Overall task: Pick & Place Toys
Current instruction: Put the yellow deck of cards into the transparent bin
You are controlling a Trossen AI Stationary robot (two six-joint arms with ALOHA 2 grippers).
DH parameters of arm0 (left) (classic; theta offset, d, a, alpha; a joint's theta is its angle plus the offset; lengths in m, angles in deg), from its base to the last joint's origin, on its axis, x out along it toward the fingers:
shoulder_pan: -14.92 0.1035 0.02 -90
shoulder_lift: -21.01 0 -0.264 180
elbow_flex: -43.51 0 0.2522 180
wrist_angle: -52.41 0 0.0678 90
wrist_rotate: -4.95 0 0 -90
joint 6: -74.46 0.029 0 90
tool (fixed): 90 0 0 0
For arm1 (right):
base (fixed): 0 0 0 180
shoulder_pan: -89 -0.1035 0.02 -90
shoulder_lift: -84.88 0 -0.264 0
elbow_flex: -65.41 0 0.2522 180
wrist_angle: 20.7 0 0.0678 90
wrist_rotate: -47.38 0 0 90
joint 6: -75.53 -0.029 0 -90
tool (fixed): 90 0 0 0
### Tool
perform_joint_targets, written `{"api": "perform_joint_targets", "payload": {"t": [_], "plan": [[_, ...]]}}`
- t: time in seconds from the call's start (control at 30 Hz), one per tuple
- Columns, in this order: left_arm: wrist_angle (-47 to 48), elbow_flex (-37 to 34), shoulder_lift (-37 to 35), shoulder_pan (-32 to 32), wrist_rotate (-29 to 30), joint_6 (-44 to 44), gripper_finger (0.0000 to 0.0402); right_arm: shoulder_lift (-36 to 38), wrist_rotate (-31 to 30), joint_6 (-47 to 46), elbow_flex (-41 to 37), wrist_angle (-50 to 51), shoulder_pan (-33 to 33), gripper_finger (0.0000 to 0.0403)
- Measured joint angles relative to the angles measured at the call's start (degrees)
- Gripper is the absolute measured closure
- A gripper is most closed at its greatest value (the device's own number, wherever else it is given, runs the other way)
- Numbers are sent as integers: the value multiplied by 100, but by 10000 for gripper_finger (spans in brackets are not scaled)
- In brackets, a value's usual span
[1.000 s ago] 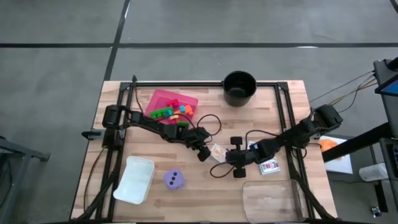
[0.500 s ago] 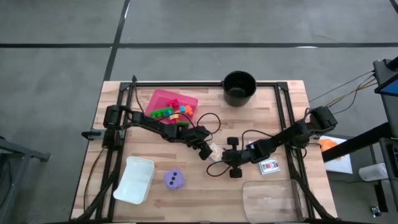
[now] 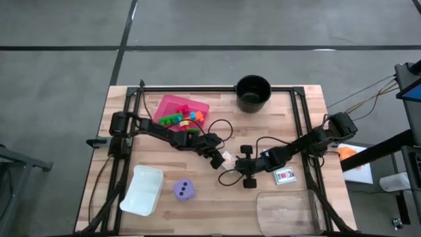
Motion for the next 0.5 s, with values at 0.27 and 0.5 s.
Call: {"api": "perform_joint_targets", "payload": {"t": [0.27,0.5], "plan": [[-680,34,313,-165,-708,-417,107,-27,180,-4,-38,111,-6,385],[-714,20,328,-180,-989,-462,135,-26,171,-11,-39,108,0,385]]}}
